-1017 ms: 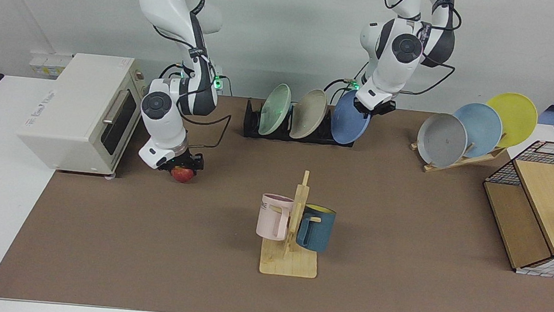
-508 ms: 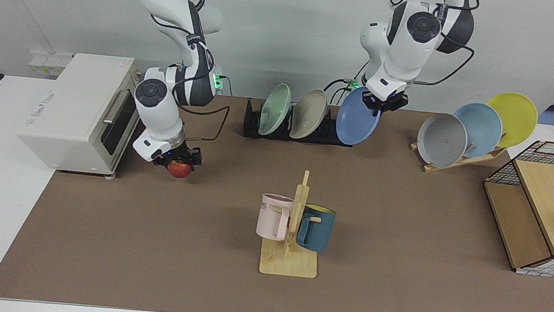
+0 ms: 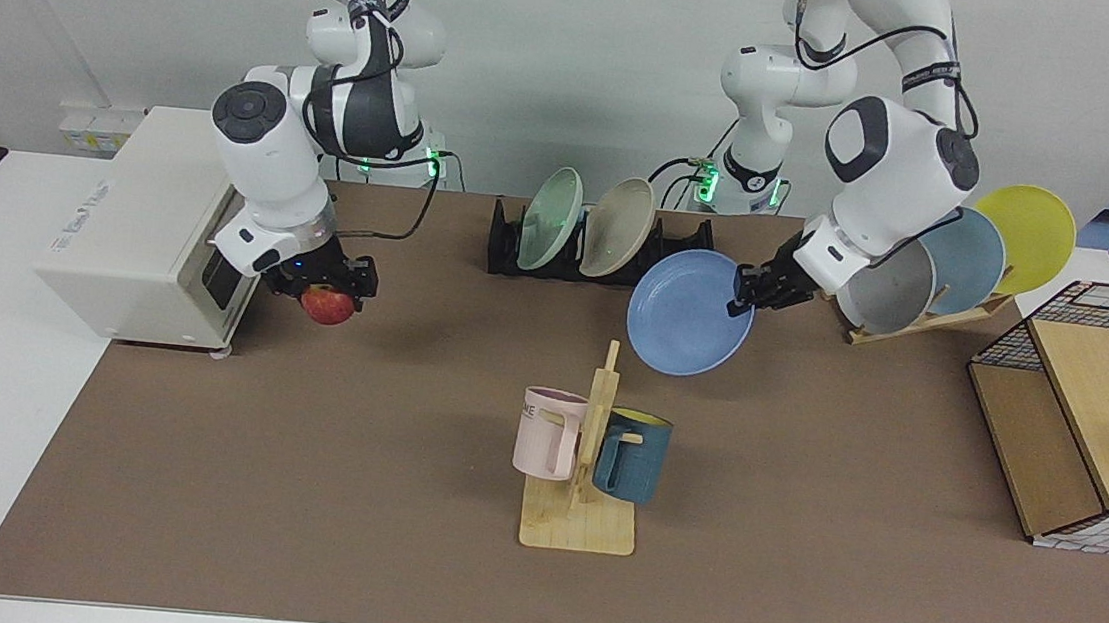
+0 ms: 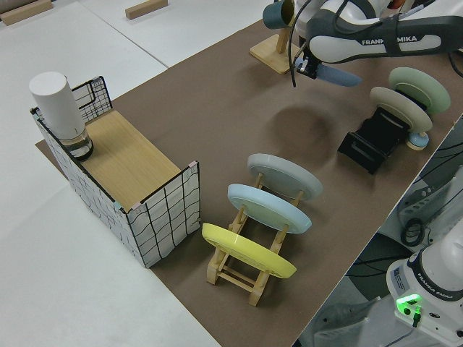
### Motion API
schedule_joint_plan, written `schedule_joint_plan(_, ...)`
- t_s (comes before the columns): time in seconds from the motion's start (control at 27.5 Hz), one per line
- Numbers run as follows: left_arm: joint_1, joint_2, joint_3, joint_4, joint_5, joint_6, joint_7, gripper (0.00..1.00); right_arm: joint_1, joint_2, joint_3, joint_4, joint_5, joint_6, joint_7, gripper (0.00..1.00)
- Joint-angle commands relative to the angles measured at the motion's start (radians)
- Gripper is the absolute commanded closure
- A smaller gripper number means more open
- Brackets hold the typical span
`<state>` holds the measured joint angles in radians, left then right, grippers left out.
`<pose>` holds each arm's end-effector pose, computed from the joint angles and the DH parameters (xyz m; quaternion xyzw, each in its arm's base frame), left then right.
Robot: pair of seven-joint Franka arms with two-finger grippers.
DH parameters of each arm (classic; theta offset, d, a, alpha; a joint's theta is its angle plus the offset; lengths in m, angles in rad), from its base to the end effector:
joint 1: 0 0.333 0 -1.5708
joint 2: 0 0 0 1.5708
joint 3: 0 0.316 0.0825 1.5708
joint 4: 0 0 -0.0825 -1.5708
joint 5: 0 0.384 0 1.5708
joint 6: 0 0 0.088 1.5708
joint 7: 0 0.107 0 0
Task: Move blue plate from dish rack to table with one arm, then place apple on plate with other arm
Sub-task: 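Lift the blue plate out of the rack with the left gripper, then lower the blue plate onto the table center and release it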
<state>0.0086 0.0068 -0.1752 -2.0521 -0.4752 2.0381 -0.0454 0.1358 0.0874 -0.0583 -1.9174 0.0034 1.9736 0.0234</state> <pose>0.5393 -0.1165 0.4380 0.9765 0.0491 -0.0322 0.2074 0.5757 0.0456 0.4444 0.9995 0.0264 -0.0155 0.0018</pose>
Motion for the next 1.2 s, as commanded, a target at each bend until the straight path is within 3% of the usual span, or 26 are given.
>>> schedule_joint_plan(0.0, 0.002, 0.105, -0.072, 0.020, -0.083, 0.150, 0.024, 1.00, -0.009, -0.086, 0.009, 0.003, -0.016, -0.065, 0.007, 1.00)
schedule_joint_plan(0.44, -0.038, 0.185, -0.173, 0.000, -0.099, 0.320, 0.082, 1.00, -0.007, -0.117, 0.012, 0.017, -0.019, -0.105, 0.009, 1.00)
schedule_joint_plan(0.54, -0.050, 0.183, -0.175, -0.005, -0.094, 0.324, 0.076, 0.77, -0.007, -0.117, 0.012, 0.012, -0.019, -0.104, 0.009, 1.00)
schedule_joint_plan(0.76, -0.055, 0.180, -0.181, -0.014, -0.088, 0.324, 0.070, 0.71, -0.007, -0.117, 0.014, 0.009, -0.017, -0.104, 0.010, 1.00)
schedule_joint_plan(0.87, -0.056, 0.180, -0.182, -0.013, -0.088, 0.326, 0.068, 0.56, -0.005, -0.115, 0.014, 0.008, -0.017, -0.104, 0.013, 1.00)
schedule_joint_plan(1.05, -0.061, 0.173, -0.182, -0.011, -0.082, 0.312, 0.062, 0.54, 0.002, -0.115, 0.014, 0.003, -0.013, -0.098, 0.018, 1.00)
schedule_joint_plan(1.16, -0.059, 0.144, -0.175, -0.005, 0.005, 0.272, 0.021, 0.55, 0.007, -0.115, 0.014, 0.000, -0.007, -0.098, 0.024, 1.00)
